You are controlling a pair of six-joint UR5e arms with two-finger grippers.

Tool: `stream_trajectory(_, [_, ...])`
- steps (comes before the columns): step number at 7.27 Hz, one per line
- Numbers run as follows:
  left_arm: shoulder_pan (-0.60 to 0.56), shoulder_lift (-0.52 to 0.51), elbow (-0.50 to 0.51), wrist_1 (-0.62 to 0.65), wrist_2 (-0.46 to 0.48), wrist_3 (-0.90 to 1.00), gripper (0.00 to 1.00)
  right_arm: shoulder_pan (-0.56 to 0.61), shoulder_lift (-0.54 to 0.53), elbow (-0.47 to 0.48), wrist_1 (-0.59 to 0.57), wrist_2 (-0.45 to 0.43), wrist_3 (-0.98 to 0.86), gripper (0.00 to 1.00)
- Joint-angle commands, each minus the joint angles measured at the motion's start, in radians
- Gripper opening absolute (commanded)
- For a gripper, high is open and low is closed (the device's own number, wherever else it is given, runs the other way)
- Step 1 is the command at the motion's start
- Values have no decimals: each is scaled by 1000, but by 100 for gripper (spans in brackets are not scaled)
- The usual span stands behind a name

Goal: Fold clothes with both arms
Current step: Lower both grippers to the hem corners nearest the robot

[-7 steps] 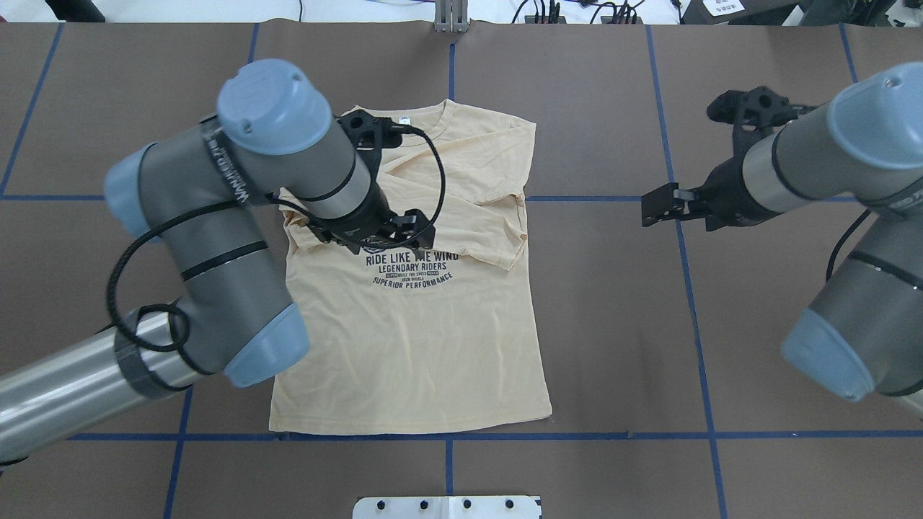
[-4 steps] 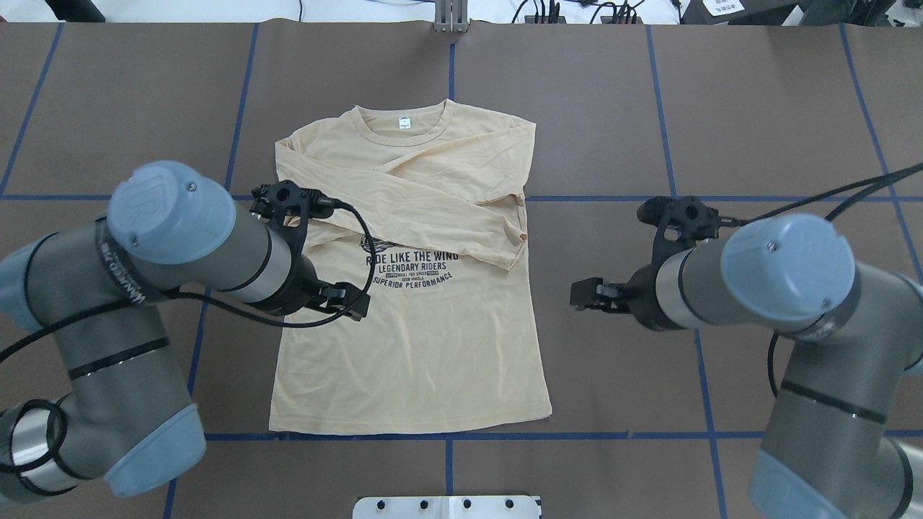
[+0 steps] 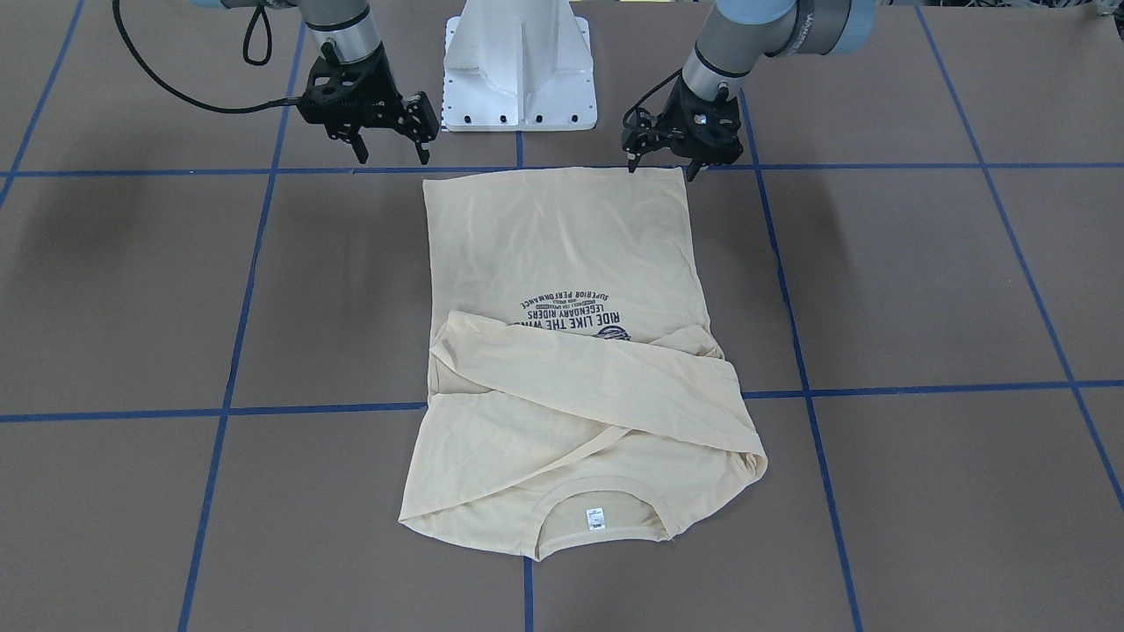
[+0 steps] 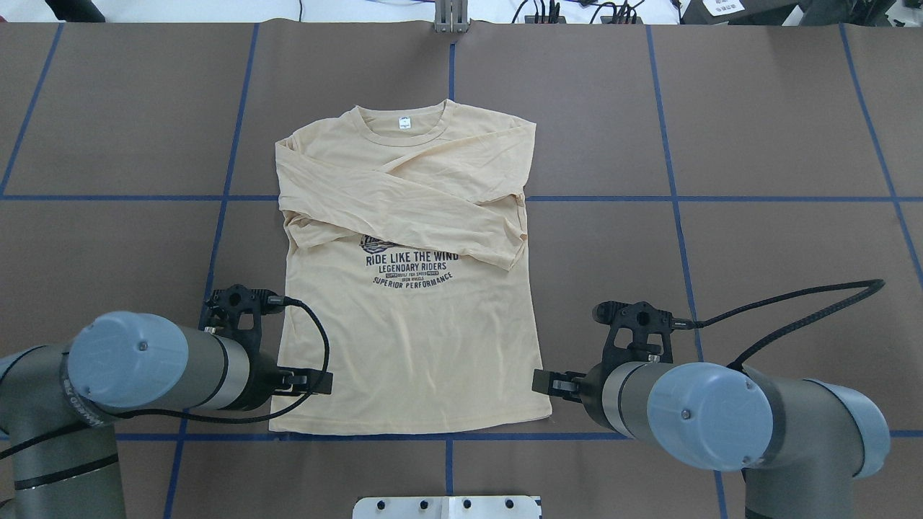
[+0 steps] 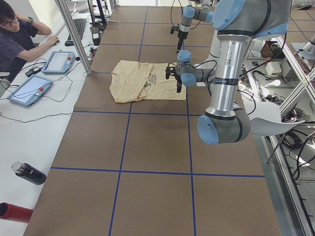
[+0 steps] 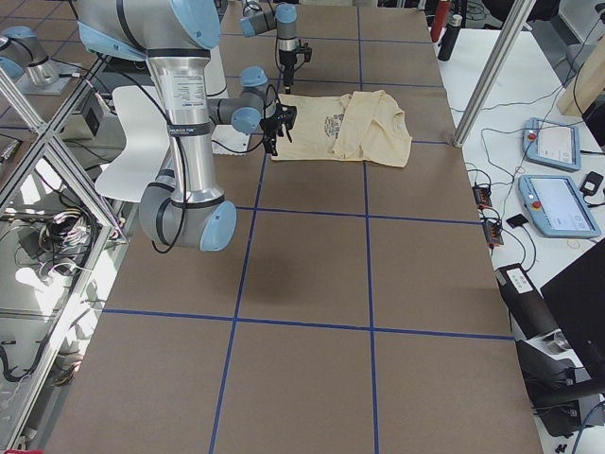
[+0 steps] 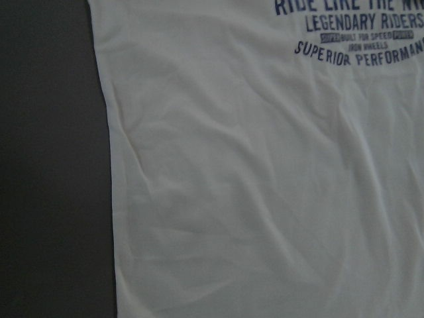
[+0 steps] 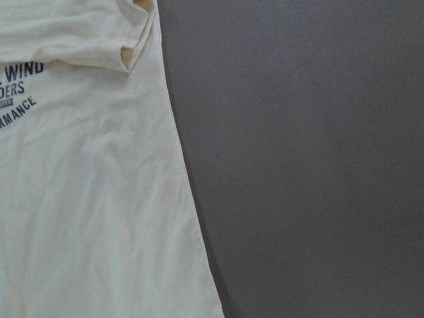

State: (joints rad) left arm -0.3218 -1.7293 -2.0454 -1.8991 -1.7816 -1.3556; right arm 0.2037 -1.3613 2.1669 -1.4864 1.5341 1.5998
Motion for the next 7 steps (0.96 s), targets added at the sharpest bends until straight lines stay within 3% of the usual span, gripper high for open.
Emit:
stream_trajectory(1, [47,22,31,-17,30,-121,77,-24,2,-1,-9,-22,8,100])
stream_trajectory(2, [47,24,31,-15,31,-132,65,-26,4,-1,-9,-23,8,100])
stream_trajectory(7, [59,51,39,-6,31,-132,55,-30,2,-1,-9,-37,8,100])
